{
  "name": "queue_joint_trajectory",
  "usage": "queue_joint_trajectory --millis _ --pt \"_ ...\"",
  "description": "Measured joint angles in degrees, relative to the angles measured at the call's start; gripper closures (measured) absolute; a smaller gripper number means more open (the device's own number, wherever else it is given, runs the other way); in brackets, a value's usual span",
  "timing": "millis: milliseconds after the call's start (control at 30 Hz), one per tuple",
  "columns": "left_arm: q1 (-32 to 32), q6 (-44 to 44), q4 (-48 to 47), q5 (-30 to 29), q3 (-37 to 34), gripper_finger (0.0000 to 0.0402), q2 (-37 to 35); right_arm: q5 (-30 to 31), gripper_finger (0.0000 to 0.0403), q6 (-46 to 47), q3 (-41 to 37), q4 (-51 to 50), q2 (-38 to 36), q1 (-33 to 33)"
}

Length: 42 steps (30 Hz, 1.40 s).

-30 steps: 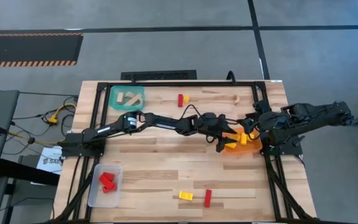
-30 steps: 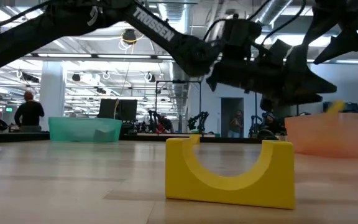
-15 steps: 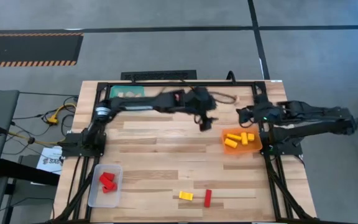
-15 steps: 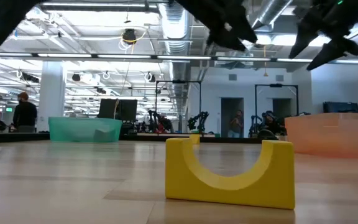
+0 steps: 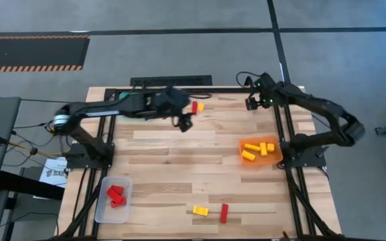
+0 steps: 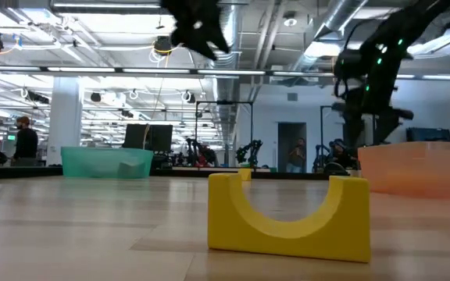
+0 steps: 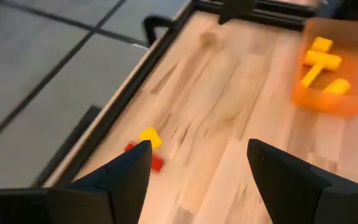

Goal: Sort & place blocks by color
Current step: Put the light brown block into the light blue bin

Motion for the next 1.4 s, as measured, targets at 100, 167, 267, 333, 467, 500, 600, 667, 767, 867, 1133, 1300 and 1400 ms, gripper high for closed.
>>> queue_joint_trajectory --millis 100,167,267,333,467,500,600,667,767,867,1133,1300,1400 --pt "-0.59 -6.02 6.02 -1.84 -9.98 0.0158 -8.32 -0.23 0.0069 -2.81 0.00 2.66 5.46 -3.44" --pt "-1.08 -10.03 9.80 -2.91 -15.36 0.0162 -13.35 -0.76 0.0070 -4.33 0.00 4.75 8.92 -4.76" --pt "-1.95 -14.34 11.95 -5.25 -21.58 0.0166 -19.00 -1.00 0.0076 -5.02 0.10 6.32 13.19 -5.71" --pt "-2.50 -16.17 12.30 -7.46 -23.81 0.0168 -22.31 -2.10 0.0086 -4.67 0.60 6.21 14.85 -5.17" --pt "-2.77 -17.27 11.42 -9.91 -25.65 0.0168 -26.46 -1.57 0.0113 -3.19 2.26 7.09 17.42 -4.03" --pt "-2.73 -17.31 11.00 -10.12 -25.68 0.0168 -27.01 -1.49 0.0122 -2.39 2.44 7.00 18.15 -3.89" --pt "-2.75 -17.26 10.92 -10.24 -25.67 0.0168 -28.42 0.06 0.0152 -1.54 3.35 5.95 20.19 -3.86" --pt "-3.09 -17.24 11.07 -10.18 -25.64 0.0168 -28.37 1.64 0.0176 -1.15 4.13 5.52 21.40 -3.41" --pt "-3.84 -16.85 9.79 -10.18 -25.66 0.0168 -28.23 1.96 0.0217 -1.68 4.36 5.66 22.45 -2.79" --pt "-4.75 -16.72 7.74 -10.16 -25.64 0.0168 -27.74 1.49 0.0270 -1.91 4.41 5.74 22.38 -2.65" --pt "-7.16 -16.46 4.34 -10.45 -25.66 0.0168 -28.32 -3.30 0.0368 -3.38 4.73 5.97 18.68 -0.89" --pt "-10.21 -19.32 -0.42 -17.69 -28.57 0.0168 -30.74 -3.67 0.0359 -3.13 7.43 6.55 10.91 4.54" --pt "-10.80 -26.33 3.79 -20.06 -34.85 0.0168 -32.84 -6.38 0.0353 -2.72 7.90 11.12 5.58 10.06"
